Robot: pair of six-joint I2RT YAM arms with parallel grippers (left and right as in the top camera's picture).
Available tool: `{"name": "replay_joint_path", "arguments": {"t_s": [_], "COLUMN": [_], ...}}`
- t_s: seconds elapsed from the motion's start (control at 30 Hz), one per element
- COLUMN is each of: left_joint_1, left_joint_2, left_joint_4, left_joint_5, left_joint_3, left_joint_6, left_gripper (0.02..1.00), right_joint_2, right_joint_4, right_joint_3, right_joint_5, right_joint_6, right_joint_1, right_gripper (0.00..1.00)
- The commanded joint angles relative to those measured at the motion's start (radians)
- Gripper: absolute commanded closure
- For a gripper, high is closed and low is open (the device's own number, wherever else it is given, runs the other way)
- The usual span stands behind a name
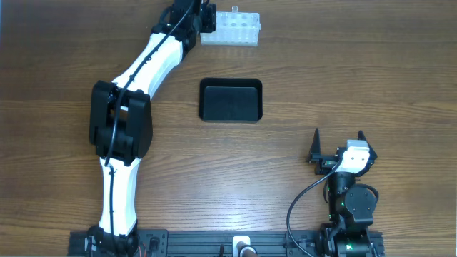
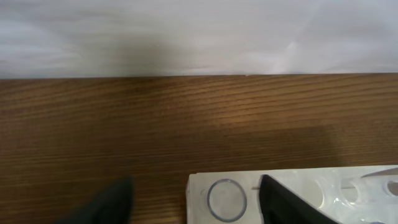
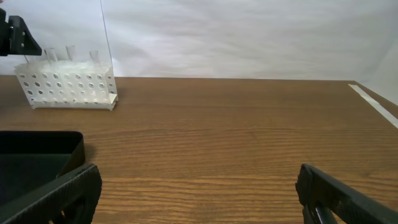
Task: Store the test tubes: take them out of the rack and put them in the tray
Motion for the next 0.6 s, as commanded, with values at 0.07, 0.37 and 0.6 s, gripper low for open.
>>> {"name": "replay_joint_path", "arguments": {"t_s": [0.07,0.37,0.6], "left_joint_1": [-0.01,-0.018,-0.018], "left_joint_2": [0.019,0.019,0.02], "left_joint_4": [0.011,0.011,0.011], "left_joint_5": [-0.01,-0.008,-0.008], "left_joint_3": [0.027,0.027,0.027], "left_joint_6": [0.0,-0.014,-0.014], "left_gripper": [0.474,0.59,0.693], "right_joint_2": [-0.009,-0.009,-0.009], "right_joint_4": [-0.004,-0.004,-0.004], "right_joint_3": [-0.006,-0.006,-0.006], "right_joint_5": [-0.005,-0.005,-0.005], "right_joint_6": [-0.004,-0.004,-0.004], "right_joint_1": [-0.006,-0.006,-0.006], "right_gripper": [0.007,0.007,0.009]}}
